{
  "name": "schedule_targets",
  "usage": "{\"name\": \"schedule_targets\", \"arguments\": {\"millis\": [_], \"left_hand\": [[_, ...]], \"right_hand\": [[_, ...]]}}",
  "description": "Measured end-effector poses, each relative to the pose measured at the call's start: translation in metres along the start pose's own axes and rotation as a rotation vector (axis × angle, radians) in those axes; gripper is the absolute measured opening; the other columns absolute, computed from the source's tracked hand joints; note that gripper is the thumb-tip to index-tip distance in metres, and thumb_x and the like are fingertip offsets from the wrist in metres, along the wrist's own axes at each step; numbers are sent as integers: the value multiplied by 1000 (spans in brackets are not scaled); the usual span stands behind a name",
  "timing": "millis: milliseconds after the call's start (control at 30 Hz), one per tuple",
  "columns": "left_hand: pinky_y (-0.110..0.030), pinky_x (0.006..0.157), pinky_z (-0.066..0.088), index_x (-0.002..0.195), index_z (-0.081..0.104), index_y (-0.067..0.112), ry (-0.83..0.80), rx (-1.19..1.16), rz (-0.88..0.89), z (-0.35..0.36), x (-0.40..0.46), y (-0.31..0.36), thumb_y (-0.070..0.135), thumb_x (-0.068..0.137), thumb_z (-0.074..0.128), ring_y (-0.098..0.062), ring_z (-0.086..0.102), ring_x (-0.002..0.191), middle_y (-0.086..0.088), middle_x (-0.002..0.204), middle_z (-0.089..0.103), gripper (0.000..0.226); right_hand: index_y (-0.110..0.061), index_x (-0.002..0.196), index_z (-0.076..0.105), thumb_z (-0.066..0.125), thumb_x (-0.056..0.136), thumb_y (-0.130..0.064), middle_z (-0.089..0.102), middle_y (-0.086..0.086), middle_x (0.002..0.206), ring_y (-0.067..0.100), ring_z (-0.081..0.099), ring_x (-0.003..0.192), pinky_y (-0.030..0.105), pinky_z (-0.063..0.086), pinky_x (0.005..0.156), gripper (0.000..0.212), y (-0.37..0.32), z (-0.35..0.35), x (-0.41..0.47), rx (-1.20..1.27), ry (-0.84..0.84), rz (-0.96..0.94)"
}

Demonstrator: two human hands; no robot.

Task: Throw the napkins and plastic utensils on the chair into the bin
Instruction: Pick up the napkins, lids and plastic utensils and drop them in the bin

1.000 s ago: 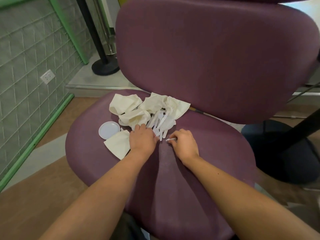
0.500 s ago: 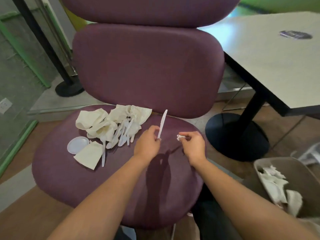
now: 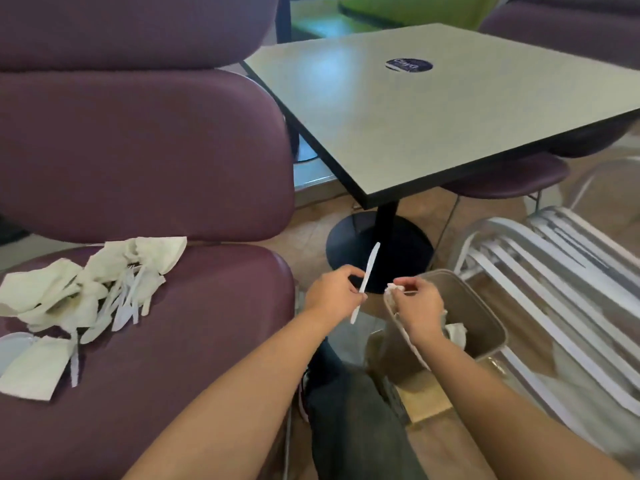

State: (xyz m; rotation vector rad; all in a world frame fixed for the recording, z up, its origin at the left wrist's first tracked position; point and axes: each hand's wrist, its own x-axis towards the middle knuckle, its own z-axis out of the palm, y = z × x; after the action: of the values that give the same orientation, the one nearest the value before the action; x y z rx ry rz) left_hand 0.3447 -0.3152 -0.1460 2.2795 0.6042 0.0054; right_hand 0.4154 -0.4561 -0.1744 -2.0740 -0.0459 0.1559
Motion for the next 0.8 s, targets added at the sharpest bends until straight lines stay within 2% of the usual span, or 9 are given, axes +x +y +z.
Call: {"name": "schedule_targets", "arguments": {"millis": [100,233,333,433,500,600,700,800], "left_hand": [[-37,75,57,110,62,39,-56,5,5,36,12,19,30,82,73,-13,69,76,10,83,71,31],[-37,80,56,109,64,34,-138,32,15,83,25,39,30,79,74,-19,69,86,4,95,72,32],[-35,86,54,117,64,30,-155,44,12,114,31,47,32,81,74,-22,66,101,1,109,71,37],[-38,96,50,133,56,23,-190,39,-21,138,32,52,40,89,65,-27,61,113,-6,122,66,48],[-40,99,48,136,55,20,-190,23,-44,143,31,51,46,93,56,-28,59,116,-8,126,64,50],[-40,98,49,134,56,25,-152,-7,-55,134,28,49,44,95,51,-25,60,115,-4,127,65,44],[-35,94,50,128,61,29,-62,-37,-34,109,22,41,39,96,51,-19,61,111,3,122,67,35],[-33,86,52,120,63,34,38,-23,-26,75,12,30,41,96,50,-15,62,103,9,111,68,29]], "right_hand": [[-15,91,70,67,85,-12,67,7,96,17,61,82,25,44,73,7,24,-26,13,-61,49,11],[-19,87,66,66,86,-10,66,8,99,17,60,79,26,42,66,9,53,-55,23,-183,24,47],[-14,98,70,62,88,-11,67,11,108,26,64,90,32,50,81,13,75,-70,26,-295,-23,95],[-11,120,66,58,90,-13,64,9,122,26,62,106,30,47,89,31,85,-80,25,-370,-151,142],[-12,127,63,56,91,-14,63,8,127,27,62,110,31,48,94,36,84,-81,23,-381,-187,158],[-14,127,62,55,91,-13,62,7,129,28,65,104,38,52,94,37,76,-77,23,-359,-204,151],[-16,127,62,54,93,-14,62,5,129,22,61,101,27,46,86,36,58,-66,19,-342,-224,84],[-17,122,65,55,94,-15,66,2,122,18,61,101,25,45,83,30,31,-49,11,-301,-235,-30]]}}
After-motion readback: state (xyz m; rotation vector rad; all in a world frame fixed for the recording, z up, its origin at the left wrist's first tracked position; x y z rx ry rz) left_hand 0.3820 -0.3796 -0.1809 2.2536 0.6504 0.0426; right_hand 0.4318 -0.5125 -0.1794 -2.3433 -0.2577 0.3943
